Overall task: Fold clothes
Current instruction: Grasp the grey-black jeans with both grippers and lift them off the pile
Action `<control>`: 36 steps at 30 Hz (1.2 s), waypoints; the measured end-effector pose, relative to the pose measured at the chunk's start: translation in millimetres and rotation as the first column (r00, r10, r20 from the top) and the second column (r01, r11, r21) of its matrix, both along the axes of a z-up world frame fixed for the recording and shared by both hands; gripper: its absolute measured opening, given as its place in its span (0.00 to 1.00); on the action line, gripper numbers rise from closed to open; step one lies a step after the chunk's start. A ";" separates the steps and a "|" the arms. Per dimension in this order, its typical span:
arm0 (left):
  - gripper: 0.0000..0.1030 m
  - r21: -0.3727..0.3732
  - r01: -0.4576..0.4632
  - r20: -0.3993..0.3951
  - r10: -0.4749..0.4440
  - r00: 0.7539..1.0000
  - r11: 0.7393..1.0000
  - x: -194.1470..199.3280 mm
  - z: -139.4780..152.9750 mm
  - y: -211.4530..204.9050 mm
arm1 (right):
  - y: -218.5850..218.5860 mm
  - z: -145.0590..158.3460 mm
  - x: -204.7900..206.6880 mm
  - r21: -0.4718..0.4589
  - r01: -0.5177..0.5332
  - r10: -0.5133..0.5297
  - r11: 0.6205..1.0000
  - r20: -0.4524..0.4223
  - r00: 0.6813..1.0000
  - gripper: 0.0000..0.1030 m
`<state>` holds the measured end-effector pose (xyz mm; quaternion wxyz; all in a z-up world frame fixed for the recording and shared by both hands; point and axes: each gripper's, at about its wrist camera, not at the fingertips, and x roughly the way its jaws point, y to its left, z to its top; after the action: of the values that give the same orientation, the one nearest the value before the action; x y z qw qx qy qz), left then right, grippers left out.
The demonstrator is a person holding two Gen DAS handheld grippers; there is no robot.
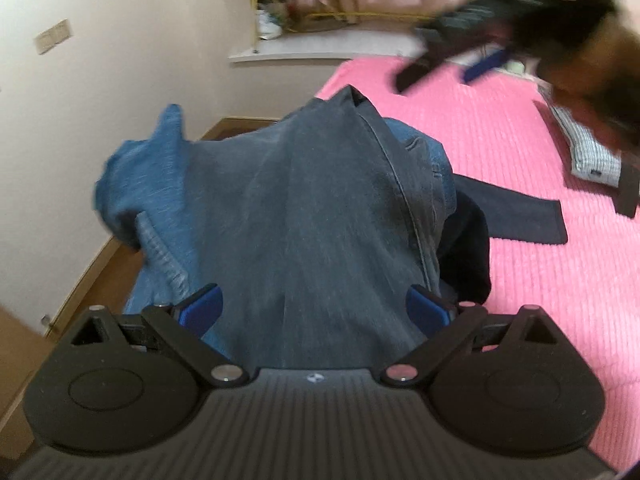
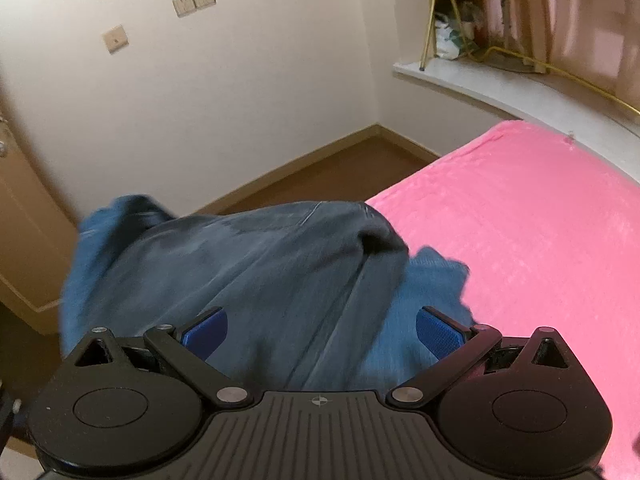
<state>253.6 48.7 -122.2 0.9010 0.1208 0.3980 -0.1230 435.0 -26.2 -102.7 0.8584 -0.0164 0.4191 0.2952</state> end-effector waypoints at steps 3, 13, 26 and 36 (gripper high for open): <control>0.80 -0.023 0.034 -0.013 -0.035 0.999 0.999 15.8 -13.0 0.9 | 6.0 -17.3 23.7 0.026 0.035 -0.034 0.999 -0.041 0.999 1.00; 0.69 -0.032 0.043 -0.016 -0.044 0.999 0.999 30.2 -44.4 3.8 | 21.0 -58.9 83.5 0.112 0.123 -0.103 0.986 -0.167 0.981 0.58; 0.01 -0.020 0.036 0.093 -0.034 0.995 0.999 2.4 -9.2 3.4 | -48.5 51.6 -22.3 0.386 0.186 -0.177 0.904 -0.058 0.982 0.05; 0.00 -0.117 0.416 0.091 -0.407 0.909 0.902 -154.1 38.4 -69.8 | -299.4 111.3 -310.5 0.471 0.361 -0.381 0.805 -0.058 0.923 0.06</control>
<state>99.5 -21.0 -83.7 0.8731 0.1452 0.3254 -0.3329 124.5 -325.6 8.6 0.8852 0.2700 0.3122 0.2146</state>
